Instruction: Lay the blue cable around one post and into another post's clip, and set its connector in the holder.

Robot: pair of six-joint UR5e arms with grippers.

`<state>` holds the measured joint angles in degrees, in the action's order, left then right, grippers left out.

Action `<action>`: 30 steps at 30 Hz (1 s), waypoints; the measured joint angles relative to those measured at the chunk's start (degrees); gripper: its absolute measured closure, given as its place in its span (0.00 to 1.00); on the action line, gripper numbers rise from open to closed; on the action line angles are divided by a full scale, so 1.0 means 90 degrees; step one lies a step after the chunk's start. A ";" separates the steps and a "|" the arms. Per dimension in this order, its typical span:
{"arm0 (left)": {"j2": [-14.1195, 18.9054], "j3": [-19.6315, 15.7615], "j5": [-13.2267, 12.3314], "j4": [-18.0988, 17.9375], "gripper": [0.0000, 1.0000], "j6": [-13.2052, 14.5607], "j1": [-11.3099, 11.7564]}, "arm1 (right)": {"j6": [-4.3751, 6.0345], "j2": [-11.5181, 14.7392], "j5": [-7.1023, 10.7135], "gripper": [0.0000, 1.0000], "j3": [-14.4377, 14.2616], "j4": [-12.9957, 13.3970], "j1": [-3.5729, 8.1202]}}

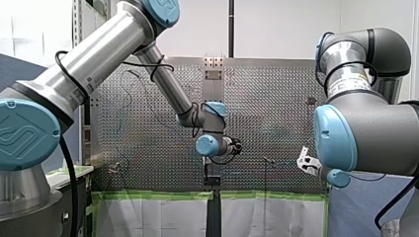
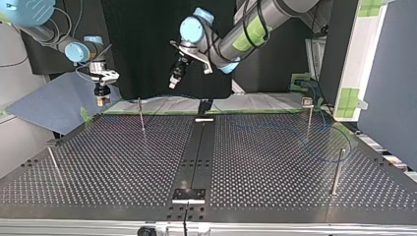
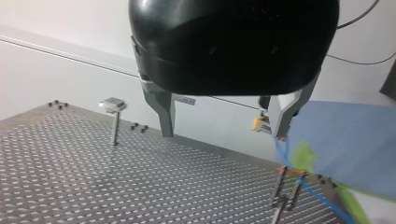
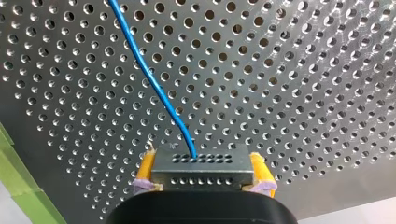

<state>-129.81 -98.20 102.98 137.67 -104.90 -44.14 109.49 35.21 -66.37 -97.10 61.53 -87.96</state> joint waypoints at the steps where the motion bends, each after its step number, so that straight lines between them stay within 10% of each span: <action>1: 0.0048 -0.0047 -0.0046 -0.0045 0.01 0.0014 0.0048 | 0.0001 0.0000 0.0000 0.98 -0.0001 -0.0005 -0.0002; 18: 0.1013 -0.1013 -0.0554 -0.0582 0.01 0.0102 0.1000 | -0.0006 0.0000 0.0000 0.98 0.0001 -0.0018 -0.0036; 30: 0.1682 -0.1682 -0.0559 -0.0833 0.01 0.0088 0.1142 | -0.0017 -0.0001 0.0001 0.98 0.0002 -0.0018 -0.0076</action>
<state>-114.67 -113.34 97.95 130.17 -104.10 -33.87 109.34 35.20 -66.36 -97.09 61.37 -88.65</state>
